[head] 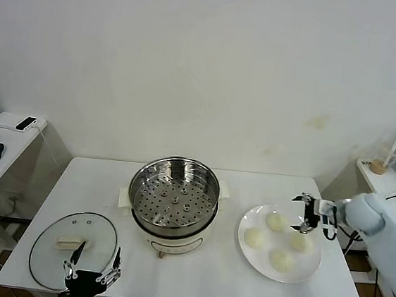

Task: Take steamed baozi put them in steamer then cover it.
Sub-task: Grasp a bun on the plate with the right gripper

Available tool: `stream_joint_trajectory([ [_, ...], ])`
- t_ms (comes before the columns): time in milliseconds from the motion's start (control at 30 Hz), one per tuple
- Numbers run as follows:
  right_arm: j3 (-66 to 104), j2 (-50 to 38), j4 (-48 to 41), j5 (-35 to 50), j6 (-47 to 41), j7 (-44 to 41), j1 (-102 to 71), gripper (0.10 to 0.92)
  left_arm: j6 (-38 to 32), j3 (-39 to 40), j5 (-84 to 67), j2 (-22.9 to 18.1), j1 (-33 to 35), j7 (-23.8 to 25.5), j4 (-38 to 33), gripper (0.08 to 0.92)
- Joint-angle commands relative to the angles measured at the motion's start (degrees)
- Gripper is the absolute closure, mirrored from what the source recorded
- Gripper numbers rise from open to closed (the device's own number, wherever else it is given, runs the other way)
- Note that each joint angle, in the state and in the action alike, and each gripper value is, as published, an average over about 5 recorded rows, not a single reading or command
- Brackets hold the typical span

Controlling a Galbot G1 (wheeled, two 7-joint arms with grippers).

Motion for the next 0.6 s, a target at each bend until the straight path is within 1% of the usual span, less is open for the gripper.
stream_joint_trajectory([
  [33, -12.0, 3.8, -8.7, 0.5, 0.6, -4.9, 11.4, 0.203, 0.0, 0.0, 0.2, -0.1, -0.4, 0.2, 0.0, 0.177],
  [600, -12.8, 10.1, -15.1, -3.3, 0.6, -3.3, 10.1, 0.203, -1.0, -0.6, 0.7, 0.0, 0.4, 0.6, -0.5, 0.177],
])
